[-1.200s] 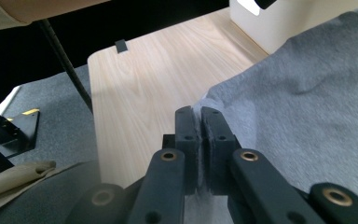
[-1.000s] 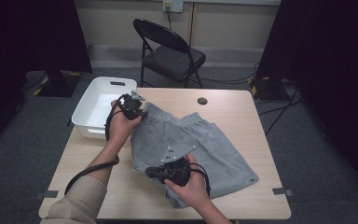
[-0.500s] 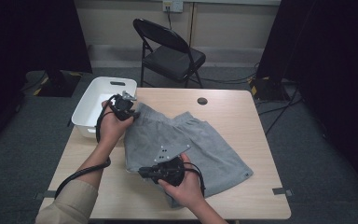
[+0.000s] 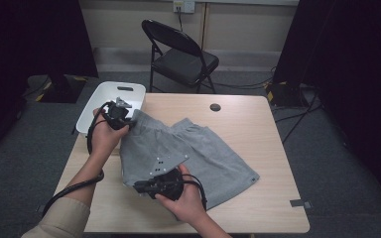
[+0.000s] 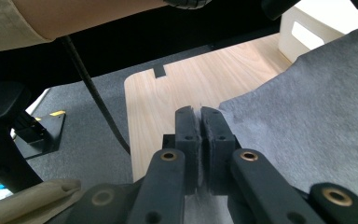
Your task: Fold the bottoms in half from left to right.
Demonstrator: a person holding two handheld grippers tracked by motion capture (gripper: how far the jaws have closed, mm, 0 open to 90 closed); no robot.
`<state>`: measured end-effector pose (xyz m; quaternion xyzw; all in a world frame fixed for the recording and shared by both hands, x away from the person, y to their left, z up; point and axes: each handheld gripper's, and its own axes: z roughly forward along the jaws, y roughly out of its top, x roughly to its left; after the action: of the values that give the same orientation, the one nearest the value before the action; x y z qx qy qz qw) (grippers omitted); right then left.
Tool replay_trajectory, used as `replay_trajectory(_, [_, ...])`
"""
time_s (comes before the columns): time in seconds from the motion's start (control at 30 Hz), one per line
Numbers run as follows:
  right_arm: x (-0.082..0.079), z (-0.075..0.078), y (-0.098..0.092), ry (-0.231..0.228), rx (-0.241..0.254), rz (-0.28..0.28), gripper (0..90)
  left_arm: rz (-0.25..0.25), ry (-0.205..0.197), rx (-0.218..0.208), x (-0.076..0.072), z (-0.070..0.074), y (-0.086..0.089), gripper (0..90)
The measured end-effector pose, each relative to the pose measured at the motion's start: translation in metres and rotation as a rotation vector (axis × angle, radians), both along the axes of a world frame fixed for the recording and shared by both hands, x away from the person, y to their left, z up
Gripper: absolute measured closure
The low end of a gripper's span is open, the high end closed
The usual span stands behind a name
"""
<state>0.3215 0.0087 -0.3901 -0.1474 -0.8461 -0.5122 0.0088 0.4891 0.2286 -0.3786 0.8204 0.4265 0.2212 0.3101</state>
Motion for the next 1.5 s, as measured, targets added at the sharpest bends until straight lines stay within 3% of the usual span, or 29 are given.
replay_trajectory(0.3, [-0.002,-0.001,0.016,0.008,0.015,0.028,86.2,0.018,-0.001,-0.004,-0.002,0.006,0.014,79.9])
replay_trajectory(0.5, [0.000,-0.003,0.010,0.015,0.028,0.027,86.2,0.013,-0.009,0.008,0.005,0.010,-0.002,79.8])
replay_trajectory(0.7, [0.004,-0.004,-0.015,0.031,0.043,-0.003,86.2,0.022,-0.016,-0.023,0.020,0.012,-0.030,79.9])
replay_trajectory(1.03, [0.014,-0.008,-0.065,0.050,0.077,-0.074,86.2,-0.007,-0.012,0.002,0.043,0.009,-0.079,79.8])
replay_trajectory(1.5, [0.020,-0.019,-0.112,0.063,0.083,-0.158,86.2,-0.010,-0.011,0.012,0.062,-0.004,-0.122,79.5])
